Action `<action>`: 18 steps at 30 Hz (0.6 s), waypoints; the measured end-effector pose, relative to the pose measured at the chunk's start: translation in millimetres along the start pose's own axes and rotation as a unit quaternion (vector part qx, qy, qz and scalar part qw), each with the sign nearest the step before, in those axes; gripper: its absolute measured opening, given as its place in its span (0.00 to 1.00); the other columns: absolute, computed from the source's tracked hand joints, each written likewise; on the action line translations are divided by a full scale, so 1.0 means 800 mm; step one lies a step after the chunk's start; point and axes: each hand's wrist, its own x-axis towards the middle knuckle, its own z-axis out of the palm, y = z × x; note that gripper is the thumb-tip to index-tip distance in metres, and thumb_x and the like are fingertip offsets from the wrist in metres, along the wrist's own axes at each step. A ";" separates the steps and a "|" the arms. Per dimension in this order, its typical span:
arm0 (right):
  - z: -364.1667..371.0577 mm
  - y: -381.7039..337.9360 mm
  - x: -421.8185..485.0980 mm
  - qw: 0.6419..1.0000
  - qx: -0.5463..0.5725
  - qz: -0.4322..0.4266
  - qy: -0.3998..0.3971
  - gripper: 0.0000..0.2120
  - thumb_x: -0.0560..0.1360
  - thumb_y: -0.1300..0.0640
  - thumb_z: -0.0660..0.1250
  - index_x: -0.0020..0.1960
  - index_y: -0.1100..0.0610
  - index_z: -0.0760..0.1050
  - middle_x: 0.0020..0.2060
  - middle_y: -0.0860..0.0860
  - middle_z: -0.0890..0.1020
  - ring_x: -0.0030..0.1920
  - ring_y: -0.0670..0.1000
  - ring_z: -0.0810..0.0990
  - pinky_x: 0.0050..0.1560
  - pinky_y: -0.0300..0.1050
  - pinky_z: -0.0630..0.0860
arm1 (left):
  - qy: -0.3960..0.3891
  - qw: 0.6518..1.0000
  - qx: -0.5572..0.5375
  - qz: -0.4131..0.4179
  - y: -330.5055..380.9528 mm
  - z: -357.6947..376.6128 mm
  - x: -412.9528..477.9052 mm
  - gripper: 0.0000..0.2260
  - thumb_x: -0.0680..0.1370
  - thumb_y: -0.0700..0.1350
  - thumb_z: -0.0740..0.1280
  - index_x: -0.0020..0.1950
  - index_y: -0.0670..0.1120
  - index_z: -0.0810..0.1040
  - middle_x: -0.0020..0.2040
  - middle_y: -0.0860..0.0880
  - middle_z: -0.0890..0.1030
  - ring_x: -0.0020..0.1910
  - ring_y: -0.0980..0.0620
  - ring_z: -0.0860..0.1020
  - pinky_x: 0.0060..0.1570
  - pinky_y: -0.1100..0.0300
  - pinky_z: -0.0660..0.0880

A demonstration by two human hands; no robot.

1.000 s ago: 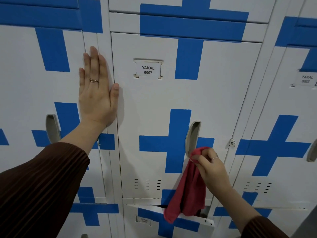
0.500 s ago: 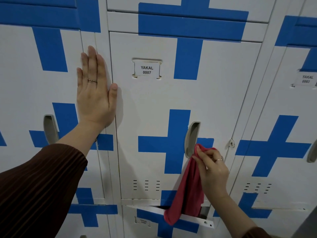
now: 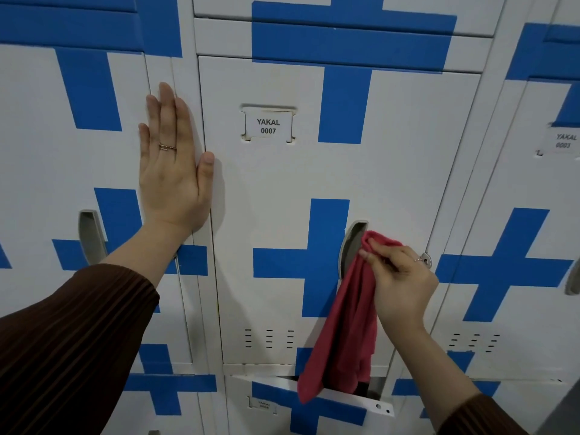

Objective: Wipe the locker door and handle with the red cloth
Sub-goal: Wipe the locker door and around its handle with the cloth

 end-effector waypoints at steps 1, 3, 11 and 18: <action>0.002 -0.003 0.006 1.000 -0.004 -0.001 0.005 0.13 0.66 0.68 0.73 0.49 0.60 0.80 0.36 0.49 0.79 0.39 0.33 0.76 0.46 0.25 0.70 | 0.000 1.000 0.000 0.000 0.000 0.000 0.000 0.27 0.80 0.50 0.46 0.75 0.35 0.49 0.75 0.35 0.50 0.74 0.39 0.47 0.73 0.56 0.38; 0.007 -0.011 0.021 0.999 -0.020 -0.011 0.024 0.12 0.68 0.67 0.72 0.49 0.57 0.80 0.36 0.45 0.77 0.40 0.33 0.74 0.48 0.31 0.71 | 0.000 1.000 0.000 0.001 0.000 0.000 0.000 0.27 0.80 0.50 0.46 0.75 0.35 0.49 0.75 0.35 0.50 0.74 0.39 0.47 0.73 0.56 0.39; 0.000 0.004 -0.008 0.990 -0.109 -0.090 -0.019 0.12 0.68 0.75 0.68 0.49 0.65 0.80 0.40 0.52 0.78 0.42 0.42 0.73 0.50 0.22 0.67 | -0.003 1.000 0.002 -0.001 0.000 0.000 0.000 0.27 0.80 0.50 0.46 0.75 0.36 0.48 0.75 0.35 0.50 0.75 0.40 0.47 0.73 0.55 0.39; 0.004 -0.019 0.017 0.996 -0.086 -0.033 0.000 0.07 0.69 0.67 0.71 0.46 0.60 0.82 0.38 0.46 0.78 0.37 0.46 0.76 0.48 0.51 0.76 | -0.003 1.000 -0.002 0.000 0.001 0.000 -0.001 0.27 0.80 0.50 0.46 0.75 0.36 0.48 0.75 0.36 0.50 0.75 0.41 0.46 0.73 0.54 0.40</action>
